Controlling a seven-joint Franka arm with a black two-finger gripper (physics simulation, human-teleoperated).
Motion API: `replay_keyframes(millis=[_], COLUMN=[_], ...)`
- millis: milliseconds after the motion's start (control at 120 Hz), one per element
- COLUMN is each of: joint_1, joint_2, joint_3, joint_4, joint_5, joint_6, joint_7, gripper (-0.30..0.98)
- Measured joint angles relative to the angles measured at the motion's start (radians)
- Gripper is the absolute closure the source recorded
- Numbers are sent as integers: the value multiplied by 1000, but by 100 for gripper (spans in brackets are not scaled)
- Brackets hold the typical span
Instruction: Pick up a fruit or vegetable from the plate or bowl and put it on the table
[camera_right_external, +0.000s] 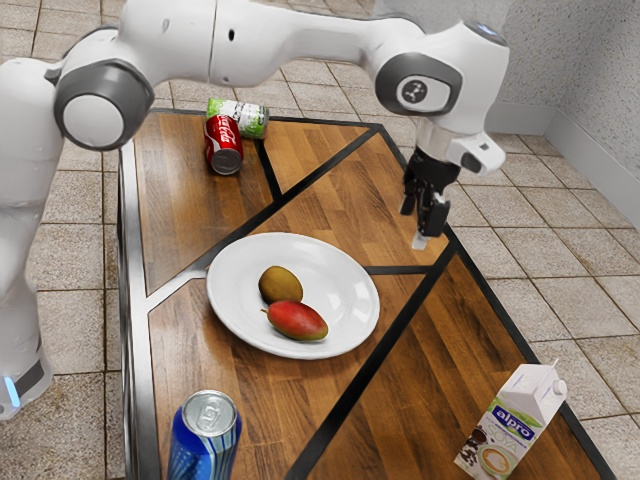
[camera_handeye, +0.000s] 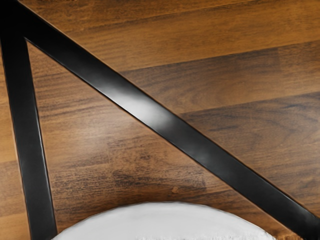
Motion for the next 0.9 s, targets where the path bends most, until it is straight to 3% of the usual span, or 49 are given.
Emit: replay_keyframes(millis=[375,708,900], joint_1=[-4,-4,-7], joint_2=[1,-37,-137], joint_3=[-38,-85,-145], joint_4=[-26,-151,-298], joint_5=[15,-22,-44], joint_6=[-36,22,80], joint_7=[323,563,657], gripper=[0,0,0])
